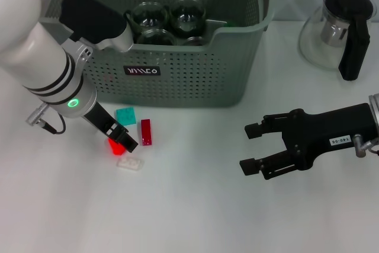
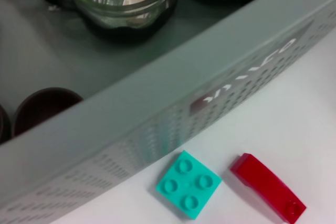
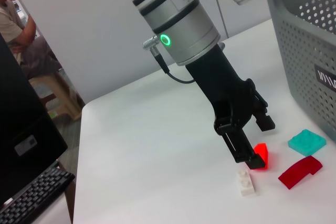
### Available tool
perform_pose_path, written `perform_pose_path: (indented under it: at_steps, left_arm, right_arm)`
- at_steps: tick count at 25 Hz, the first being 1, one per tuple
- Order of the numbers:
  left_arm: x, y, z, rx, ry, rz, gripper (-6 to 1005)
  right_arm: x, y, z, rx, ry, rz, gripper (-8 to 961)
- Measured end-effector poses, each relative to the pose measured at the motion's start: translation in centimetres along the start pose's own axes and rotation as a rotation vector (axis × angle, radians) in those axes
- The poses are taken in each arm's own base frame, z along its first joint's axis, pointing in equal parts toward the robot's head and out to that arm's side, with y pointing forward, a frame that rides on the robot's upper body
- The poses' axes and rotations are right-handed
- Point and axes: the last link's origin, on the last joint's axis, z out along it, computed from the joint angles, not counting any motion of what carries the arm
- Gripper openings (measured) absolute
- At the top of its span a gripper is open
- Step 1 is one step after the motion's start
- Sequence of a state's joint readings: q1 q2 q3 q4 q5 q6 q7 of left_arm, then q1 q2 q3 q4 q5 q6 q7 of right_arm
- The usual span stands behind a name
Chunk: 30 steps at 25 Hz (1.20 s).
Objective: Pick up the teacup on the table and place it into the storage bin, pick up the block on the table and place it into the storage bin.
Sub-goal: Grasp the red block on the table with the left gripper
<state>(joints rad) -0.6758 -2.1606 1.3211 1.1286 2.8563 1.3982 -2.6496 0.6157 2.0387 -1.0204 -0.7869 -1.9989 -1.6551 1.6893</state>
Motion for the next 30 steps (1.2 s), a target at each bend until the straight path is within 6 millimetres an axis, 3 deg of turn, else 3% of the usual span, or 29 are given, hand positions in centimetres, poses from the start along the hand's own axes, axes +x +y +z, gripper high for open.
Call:
perform_pose_path:
  at_steps: [23, 30]
  left_arm:
    - [-0.2, 0.3, 1.3, 0.012, -0.006, 0.025, 861]
    - [-0.3, 0.3, 1.5, 0.010, -0.014, 0.026, 727]
  right_arm:
    - [0.1, -0.2, -0.1, 0.010, -0.007, 0.007, 947]
    - [0.1, -0.2, -0.1, 0.012, -0.008, 0.008, 947]
